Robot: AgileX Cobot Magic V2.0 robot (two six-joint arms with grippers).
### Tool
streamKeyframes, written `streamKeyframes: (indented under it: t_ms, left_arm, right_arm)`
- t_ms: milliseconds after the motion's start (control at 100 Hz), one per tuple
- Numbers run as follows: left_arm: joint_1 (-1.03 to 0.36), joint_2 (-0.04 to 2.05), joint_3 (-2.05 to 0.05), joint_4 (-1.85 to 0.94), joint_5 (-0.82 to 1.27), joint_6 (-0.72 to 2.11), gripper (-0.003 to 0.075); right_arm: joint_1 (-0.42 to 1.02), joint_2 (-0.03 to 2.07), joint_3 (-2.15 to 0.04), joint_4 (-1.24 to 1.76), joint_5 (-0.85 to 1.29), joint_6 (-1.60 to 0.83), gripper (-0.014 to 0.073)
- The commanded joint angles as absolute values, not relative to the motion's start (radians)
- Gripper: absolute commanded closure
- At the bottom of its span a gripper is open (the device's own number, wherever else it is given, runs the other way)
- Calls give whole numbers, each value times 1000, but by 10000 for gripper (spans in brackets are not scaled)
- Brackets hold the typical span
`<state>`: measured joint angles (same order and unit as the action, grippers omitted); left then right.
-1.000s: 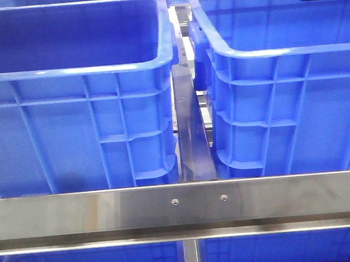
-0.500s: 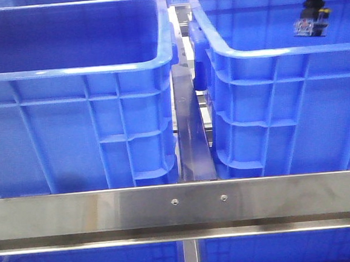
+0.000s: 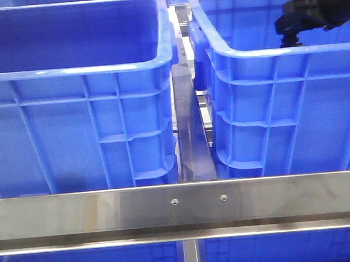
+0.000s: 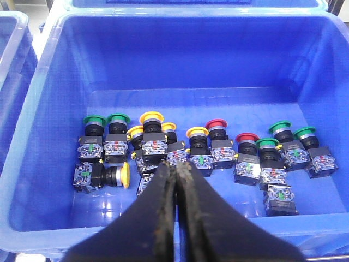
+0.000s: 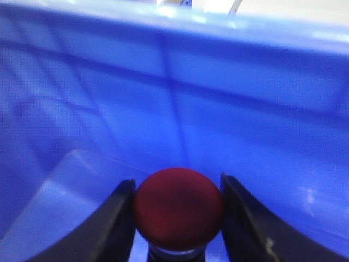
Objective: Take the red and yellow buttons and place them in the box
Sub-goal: 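Carry the red button with the right gripper down into the empty bin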
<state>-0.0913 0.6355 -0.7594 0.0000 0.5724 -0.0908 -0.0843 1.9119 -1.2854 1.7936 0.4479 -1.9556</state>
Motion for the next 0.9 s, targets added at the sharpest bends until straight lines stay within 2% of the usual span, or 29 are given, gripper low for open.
streamKeyframes:
  t_ms: [0, 560, 890]
  left_arm:
    - [-90, 636, -785, 0, 491, -102, 739]
    - [-90, 636, -785, 0, 491, -102, 739]
    - [-90, 636, -785, 0, 491, -102, 739]
  right_arm:
    - [-84, 1890, -1351, 1920, 502, -1973, 440]
    - [-84, 2006, -1379, 1920, 501, -2041, 437]
    - [-85, 2005, -1379, 1919, 501, -2017, 190]
